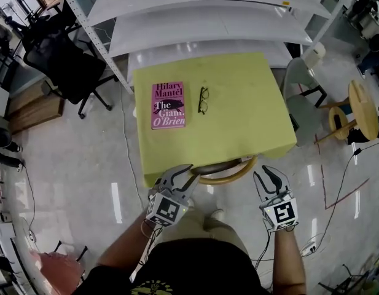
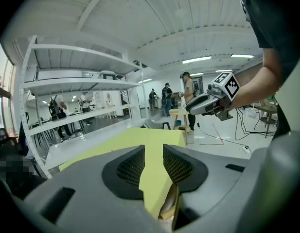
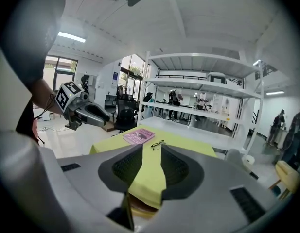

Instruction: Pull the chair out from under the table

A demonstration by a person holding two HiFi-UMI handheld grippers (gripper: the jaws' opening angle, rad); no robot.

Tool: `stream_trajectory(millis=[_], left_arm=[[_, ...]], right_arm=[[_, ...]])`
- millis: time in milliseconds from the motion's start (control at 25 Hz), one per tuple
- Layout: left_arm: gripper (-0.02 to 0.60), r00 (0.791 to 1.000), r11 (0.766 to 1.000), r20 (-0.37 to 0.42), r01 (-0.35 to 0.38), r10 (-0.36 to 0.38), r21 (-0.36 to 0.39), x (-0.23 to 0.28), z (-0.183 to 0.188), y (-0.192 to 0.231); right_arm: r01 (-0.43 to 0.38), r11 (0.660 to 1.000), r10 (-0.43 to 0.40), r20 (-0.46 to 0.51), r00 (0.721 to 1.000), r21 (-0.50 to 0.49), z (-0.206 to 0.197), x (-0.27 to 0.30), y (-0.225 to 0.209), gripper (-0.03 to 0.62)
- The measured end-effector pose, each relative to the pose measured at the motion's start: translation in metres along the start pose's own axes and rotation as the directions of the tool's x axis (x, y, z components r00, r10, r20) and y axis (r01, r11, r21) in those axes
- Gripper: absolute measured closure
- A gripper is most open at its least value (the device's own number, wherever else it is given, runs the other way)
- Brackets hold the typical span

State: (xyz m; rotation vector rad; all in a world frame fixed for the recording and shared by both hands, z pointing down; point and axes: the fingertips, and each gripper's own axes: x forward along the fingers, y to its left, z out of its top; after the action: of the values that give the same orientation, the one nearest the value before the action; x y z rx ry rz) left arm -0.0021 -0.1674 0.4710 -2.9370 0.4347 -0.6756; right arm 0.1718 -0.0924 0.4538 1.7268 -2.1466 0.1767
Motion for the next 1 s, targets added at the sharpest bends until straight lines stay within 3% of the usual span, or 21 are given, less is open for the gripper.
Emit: stream_trajectory(millis=[240,520,680,1000], left_arm=[[0.476,0.993,0.993,-0.021,0.115,-0.115,0.025,0.014,-0.021,-0.006],[0.466,0.961,0.964,-0.149,0.250,-0.235,0.090,0.031,-0.067,-0.036],[0.459,0.953,0.962,-0.183,0.261,-0.243,0.079,0.044,-0.087,-0.043],[0.459,0.942,0.976,-0.266,0.216,-0.204,0.015,0.070,-0.125,-0.054]], right_arm=[[-0.046,0.999,0.047,-0.064,0.997,0.007,-0.012,0.016,0.018,0.487],[-0.174,0.982,0.157,-0.195,0.968,-0.071,-0.043,0.035,0.043,0.484],[-0.261,0.964,0.240,-0.237,0.942,-0.061,-0.069,0.050,0.047,0.476],[-0.419,0.906,0.380,-0.328,0.865,-0.056,-0.124,0.069,0.047,0.459]])
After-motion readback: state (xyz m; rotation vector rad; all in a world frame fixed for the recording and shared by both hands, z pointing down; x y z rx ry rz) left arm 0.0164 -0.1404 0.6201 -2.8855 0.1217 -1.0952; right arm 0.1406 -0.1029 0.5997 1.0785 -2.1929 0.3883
